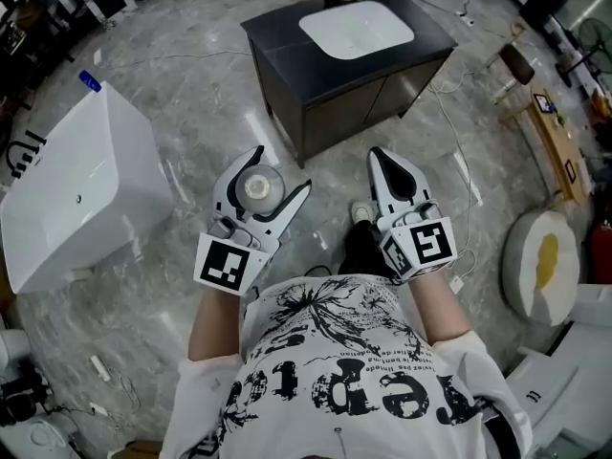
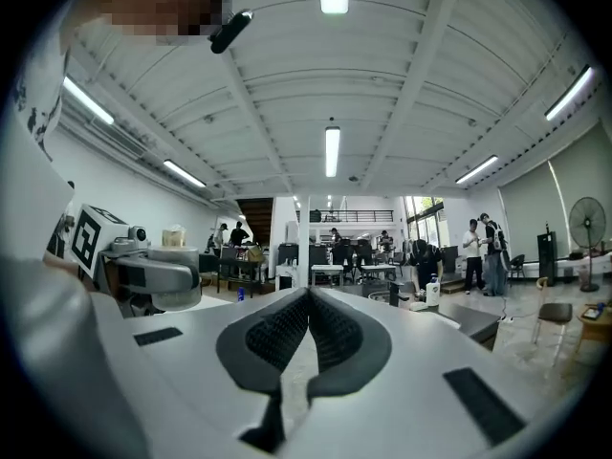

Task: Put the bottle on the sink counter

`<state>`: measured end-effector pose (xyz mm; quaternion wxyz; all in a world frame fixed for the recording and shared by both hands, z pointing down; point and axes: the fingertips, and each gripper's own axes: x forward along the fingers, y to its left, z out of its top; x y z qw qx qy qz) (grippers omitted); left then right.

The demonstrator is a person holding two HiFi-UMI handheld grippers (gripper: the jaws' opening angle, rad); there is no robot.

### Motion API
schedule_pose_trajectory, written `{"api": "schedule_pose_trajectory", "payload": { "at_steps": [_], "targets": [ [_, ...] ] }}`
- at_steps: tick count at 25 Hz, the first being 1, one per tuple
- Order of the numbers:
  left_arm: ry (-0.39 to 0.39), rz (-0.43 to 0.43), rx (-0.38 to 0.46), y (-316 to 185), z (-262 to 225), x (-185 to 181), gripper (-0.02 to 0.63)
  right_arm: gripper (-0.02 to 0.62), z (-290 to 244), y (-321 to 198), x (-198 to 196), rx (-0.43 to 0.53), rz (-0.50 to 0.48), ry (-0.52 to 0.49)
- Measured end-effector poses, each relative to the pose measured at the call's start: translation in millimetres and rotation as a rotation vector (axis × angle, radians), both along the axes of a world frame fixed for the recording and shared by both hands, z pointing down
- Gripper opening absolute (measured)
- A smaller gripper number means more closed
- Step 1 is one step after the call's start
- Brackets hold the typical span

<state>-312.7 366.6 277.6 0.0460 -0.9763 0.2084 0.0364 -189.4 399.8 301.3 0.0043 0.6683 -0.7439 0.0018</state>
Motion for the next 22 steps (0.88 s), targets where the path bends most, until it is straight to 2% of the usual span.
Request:
{"api": "schedule_pose_trajectory", "payload": {
  "at_steps": [4,14,16,20,22],
  "targets": [
    [-0.012,-0.072,-0.002,-43,7,54,0.348,0.015,11,-52,53,-0.009,-0.076,-0.017],
    [-0.038,-0.253,-0.018,-161,-3,227,0.348,0.015,1,-192,233,-0.045,-0.245,-0.002],
    [-0.07,-0.289,-0.017,-182,0,251,0.348,0.015,0,-218,255,-0.054,-0.291,0.004],
    [0.005,-0.362,-0.039,-219,-9,292,0.348,0.015,4,-261,290,-0.072,-0.358,0.009],
    [-0.027,-0.37,-0.047,-234,-3,306,0.348,0.015,7,-277,303,-0.077,-0.369,-0.001]
  ]
}}
